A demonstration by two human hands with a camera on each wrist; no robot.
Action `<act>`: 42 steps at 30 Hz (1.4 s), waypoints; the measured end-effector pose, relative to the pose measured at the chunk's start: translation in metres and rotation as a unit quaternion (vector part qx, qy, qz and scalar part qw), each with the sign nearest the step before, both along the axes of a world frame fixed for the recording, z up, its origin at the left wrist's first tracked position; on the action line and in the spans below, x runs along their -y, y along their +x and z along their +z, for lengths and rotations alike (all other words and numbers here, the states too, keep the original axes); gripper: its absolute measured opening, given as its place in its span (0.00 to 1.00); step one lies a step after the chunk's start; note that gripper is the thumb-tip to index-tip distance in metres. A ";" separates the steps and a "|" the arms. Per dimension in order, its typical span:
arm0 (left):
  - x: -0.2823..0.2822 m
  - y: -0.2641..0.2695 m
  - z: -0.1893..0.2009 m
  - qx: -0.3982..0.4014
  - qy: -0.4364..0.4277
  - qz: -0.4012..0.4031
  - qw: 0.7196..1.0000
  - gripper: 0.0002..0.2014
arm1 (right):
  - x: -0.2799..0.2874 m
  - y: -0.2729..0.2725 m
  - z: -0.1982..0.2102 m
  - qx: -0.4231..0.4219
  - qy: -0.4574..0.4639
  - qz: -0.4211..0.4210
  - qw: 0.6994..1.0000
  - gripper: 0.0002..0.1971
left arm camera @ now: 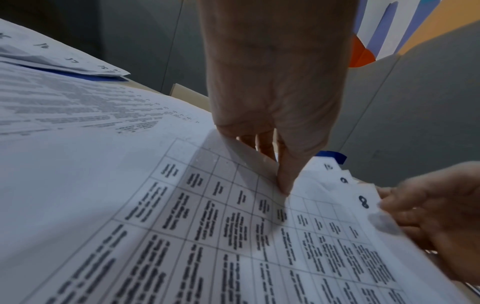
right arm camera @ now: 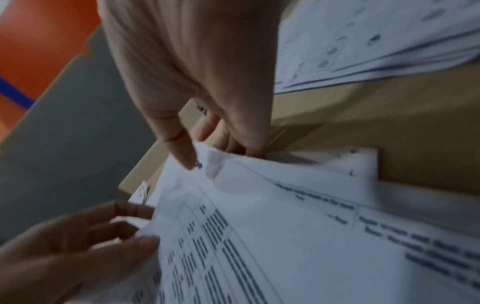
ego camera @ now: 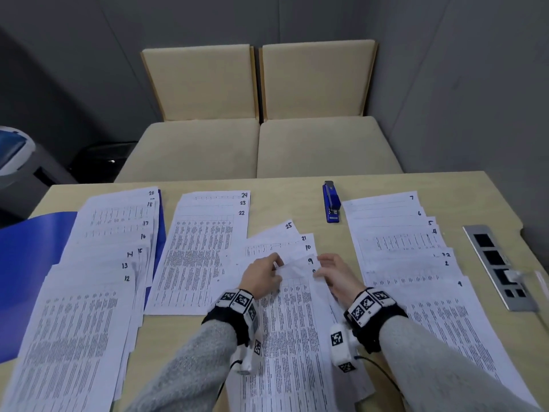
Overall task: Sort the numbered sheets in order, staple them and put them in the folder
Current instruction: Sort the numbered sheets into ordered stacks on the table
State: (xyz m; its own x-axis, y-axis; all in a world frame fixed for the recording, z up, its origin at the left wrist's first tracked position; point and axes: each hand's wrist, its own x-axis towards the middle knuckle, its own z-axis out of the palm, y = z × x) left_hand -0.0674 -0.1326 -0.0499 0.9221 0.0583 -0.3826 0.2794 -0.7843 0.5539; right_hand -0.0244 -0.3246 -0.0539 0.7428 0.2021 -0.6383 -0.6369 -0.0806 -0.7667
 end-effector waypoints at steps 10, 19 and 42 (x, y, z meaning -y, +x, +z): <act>-0.019 -0.026 0.004 0.176 0.018 0.242 0.954 0.44 | 0.014 0.009 -0.001 0.027 0.043 -0.105 0.993 0.28; -0.004 -0.029 0.041 -0.006 -0.267 0.250 0.931 0.37 | 0.031 0.036 0.011 -0.024 0.208 -0.186 0.960 0.24; -0.030 0.082 0.121 0.256 -0.234 0.227 0.910 0.17 | 0.100 0.190 0.039 0.217 -0.509 0.320 0.769 0.34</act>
State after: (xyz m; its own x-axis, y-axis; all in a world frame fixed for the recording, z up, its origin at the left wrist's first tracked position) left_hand 0.0146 -0.1031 0.0714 0.9079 0.4190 0.0088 0.1276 -0.2963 0.9465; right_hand 0.1659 -0.4246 -0.0151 0.8870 0.1737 -0.4278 0.0805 -0.9705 -0.2271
